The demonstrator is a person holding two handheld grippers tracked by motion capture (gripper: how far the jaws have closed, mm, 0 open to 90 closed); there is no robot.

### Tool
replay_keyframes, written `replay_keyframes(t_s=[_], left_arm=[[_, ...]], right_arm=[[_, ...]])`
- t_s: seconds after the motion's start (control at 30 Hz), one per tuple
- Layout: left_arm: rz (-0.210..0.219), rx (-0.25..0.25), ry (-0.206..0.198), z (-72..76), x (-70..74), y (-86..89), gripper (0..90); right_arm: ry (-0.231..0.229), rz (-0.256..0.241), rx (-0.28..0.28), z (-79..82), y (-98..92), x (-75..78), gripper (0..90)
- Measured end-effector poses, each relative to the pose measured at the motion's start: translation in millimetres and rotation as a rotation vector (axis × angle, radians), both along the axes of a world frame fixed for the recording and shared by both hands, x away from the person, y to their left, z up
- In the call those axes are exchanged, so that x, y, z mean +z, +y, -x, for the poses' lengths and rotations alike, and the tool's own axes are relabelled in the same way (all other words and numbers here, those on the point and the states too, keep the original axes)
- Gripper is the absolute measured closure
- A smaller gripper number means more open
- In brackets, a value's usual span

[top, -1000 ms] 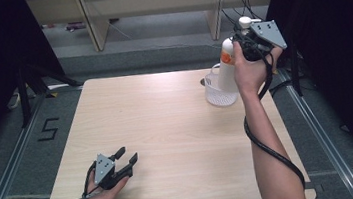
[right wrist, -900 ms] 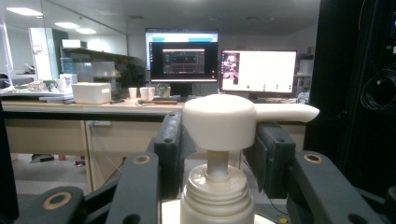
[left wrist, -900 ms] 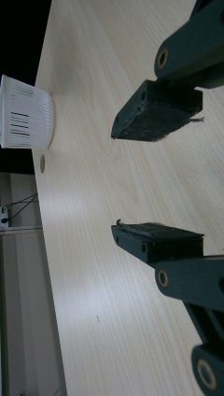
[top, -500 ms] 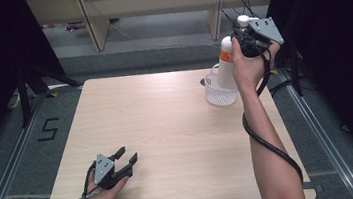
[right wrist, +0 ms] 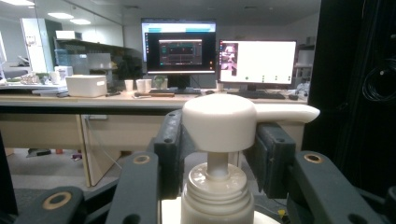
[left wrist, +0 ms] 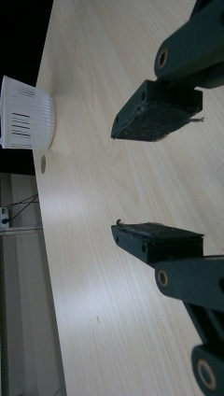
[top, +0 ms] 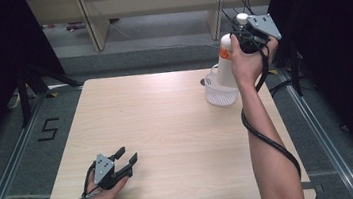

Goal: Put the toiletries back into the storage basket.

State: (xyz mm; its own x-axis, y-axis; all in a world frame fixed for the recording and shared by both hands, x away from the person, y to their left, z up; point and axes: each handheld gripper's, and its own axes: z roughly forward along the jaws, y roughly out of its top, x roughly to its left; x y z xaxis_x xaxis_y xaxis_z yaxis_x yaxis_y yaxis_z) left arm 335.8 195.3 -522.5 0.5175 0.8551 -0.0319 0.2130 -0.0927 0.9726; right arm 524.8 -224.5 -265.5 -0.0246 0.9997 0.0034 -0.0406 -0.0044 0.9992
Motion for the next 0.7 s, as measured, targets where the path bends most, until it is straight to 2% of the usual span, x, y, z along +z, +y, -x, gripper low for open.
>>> replay_keyframes(t_s=[0.47, 0.7], left_arm=[[-0.003, -0.002, -0.001, -0.1, 0.0, -0.1, 46.2], [-0.003, -0.003, -0.002, 0.0, 0.1, -0.1, 46.2]], right_arm=[[0.026, -0.007, -0.009, -8.1, -1.7, -3.8, 59.9], [0.021, -0.009, -0.007, -12.2, -2.3, -6.1, 59.9]])
